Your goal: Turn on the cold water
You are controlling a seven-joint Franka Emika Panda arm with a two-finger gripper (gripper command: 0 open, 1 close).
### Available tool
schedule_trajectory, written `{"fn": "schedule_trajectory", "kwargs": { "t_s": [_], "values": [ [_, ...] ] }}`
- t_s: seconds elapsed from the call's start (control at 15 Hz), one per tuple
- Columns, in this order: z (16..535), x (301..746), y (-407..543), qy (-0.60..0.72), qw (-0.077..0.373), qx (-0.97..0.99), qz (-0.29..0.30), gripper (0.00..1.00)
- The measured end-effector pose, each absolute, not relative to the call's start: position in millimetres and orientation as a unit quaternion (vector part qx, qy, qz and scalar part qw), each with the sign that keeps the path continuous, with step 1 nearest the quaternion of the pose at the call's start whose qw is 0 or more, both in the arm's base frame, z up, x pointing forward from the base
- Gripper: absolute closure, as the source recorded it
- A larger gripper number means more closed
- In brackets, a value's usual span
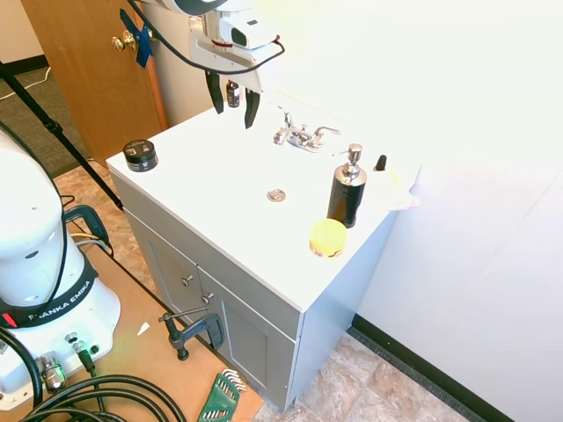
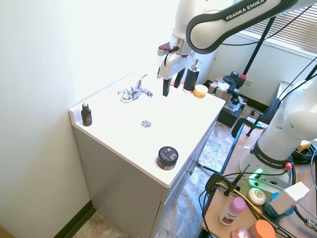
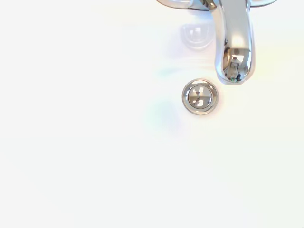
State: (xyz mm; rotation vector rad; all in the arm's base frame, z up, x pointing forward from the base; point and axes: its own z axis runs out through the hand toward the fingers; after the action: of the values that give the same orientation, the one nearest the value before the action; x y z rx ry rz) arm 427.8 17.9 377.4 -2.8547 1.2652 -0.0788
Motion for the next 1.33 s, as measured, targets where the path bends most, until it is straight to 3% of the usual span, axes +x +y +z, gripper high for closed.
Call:
{"fn": "schedule_trajectory", "kwargs": {
  "t_s": [0.33, 0.73, 1.13, 1.33],
  "values": [
    [389, 441, 17, 0.423, 0.013, -0.904, -0.055, 0.0],
    [383, 513, -8, 0.481, -0.03, -0.863, -0.152, 0.0],
    [385, 534, -13, 0.481, -0.032, -0.862, -0.155, 0.0],
    [390, 549, -26, 0.484, -0.049, -0.853, -0.191, 0.0]
  ]
}}
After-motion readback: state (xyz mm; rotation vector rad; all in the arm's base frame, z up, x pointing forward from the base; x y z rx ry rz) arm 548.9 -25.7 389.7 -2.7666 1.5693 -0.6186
